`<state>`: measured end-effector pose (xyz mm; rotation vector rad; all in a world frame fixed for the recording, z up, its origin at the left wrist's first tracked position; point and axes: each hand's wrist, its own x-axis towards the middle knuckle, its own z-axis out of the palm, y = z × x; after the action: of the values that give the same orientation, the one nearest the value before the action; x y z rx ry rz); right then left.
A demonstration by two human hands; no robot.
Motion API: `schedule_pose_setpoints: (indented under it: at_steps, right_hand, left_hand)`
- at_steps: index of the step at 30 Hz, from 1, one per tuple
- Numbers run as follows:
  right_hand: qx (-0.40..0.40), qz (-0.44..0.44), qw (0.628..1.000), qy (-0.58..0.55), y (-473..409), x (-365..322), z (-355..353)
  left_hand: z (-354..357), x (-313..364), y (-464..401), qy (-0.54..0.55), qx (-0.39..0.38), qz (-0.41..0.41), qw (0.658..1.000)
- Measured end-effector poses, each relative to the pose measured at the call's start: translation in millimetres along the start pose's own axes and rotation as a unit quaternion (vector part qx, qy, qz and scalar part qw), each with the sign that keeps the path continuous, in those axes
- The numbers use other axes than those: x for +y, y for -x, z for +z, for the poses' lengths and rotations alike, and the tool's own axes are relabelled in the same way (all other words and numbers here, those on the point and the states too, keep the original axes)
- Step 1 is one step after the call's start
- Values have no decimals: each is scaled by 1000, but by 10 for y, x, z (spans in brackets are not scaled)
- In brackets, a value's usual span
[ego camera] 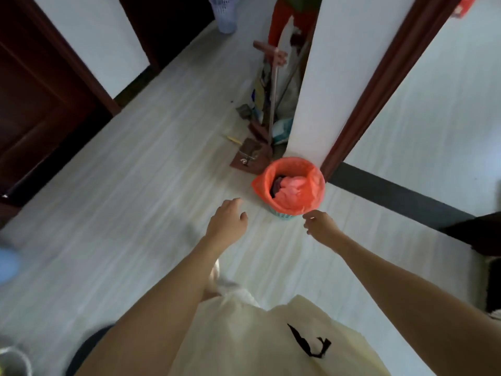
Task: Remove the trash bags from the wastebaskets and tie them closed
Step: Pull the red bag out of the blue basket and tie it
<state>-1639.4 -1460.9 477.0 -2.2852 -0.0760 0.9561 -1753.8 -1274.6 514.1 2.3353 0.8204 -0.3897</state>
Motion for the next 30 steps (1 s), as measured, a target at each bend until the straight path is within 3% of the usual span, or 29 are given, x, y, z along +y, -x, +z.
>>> schedule_pose_setpoints:
  at_steps: [6, 11, 15, 20, 23, 25, 28, 30]
  right_hand:
    - [95, 106, 986, -84, -965, -460, 162]
    - [138, 138, 976, -97, -1683, -598, 101]
    - [169, 137, 976, -21, -2472, -409, 24]
    - [190, 83, 970, 126, -3802, 358, 148]
    - [230, 48, 951, 201, -4637, 896, 276]
    - [262, 24, 946, 190, -5103, 1148, 296]
    - [264, 23, 961, 84, -5654, 1412, 319]
    - [253, 65, 962, 74, -5849, 1462, 295]
  left_hand:
    - [-537, -15, -1736, -49, -59, 118, 990]
    - [-495, 248, -2774, -45, -91, 139, 985]
    - [102, 354, -3619, -50, -112, 154, 980]
    - [1337, 275, -4727, -92, -115, 193, 970]
    - [2080, 188, -5445, -136, -41, 232, 962]
    - [2415, 195, -5849, -160, -1, 223, 961]
    - [2822, 210, -6241, -139, -32, 175, 974]
    - [2926, 204, -6336, -123, -35, 160, 979]
